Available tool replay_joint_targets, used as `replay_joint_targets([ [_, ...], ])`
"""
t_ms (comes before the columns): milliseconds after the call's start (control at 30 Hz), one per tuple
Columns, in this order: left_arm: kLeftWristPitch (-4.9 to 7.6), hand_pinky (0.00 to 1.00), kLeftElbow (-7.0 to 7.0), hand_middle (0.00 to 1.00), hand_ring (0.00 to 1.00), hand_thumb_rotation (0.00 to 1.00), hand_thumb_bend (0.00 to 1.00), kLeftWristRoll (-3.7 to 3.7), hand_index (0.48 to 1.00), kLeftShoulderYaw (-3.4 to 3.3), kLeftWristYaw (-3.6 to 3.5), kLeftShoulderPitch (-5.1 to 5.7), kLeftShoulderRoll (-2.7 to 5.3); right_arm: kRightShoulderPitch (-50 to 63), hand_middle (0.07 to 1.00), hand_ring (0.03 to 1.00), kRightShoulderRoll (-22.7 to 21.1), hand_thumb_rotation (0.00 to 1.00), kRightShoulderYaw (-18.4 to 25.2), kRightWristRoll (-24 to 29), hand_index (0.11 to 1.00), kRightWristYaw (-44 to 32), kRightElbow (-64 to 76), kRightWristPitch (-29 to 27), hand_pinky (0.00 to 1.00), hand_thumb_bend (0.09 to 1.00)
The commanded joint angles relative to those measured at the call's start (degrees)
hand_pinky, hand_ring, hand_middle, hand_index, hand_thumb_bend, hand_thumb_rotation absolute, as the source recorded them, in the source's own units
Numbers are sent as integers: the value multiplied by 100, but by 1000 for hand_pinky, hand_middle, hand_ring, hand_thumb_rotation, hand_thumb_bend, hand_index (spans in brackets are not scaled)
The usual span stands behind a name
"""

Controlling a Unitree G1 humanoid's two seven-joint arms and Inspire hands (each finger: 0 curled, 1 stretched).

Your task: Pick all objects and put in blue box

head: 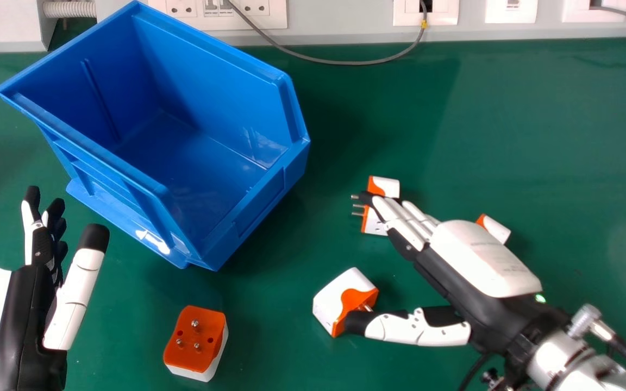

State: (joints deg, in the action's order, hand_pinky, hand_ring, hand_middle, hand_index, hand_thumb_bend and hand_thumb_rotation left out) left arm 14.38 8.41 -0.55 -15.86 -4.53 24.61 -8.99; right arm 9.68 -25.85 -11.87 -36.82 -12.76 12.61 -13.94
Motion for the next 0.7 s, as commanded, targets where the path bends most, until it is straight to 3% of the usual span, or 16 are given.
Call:
replay_joint_targets([
  [0,78,1000,87,1000,1000,890,797,-10,1000,2,33,-19,-2,-262,1000,1000,-116,813,-80,-141,1000,-36,-36,-34,959,493],
  [300,43,1000,93,1000,1000,889,790,29,1000,6,59,-33,4,-990,1000,1000,-553,799,-385,-151,1000,-632,-435,-289,973,492],
  [667,53,1000,99,1000,1000,888,786,-24,1000,0,40,-16,6,-1914,1000,1000,-979,794,-827,-334,1000,-1079,-1078,-962,998,495],
])
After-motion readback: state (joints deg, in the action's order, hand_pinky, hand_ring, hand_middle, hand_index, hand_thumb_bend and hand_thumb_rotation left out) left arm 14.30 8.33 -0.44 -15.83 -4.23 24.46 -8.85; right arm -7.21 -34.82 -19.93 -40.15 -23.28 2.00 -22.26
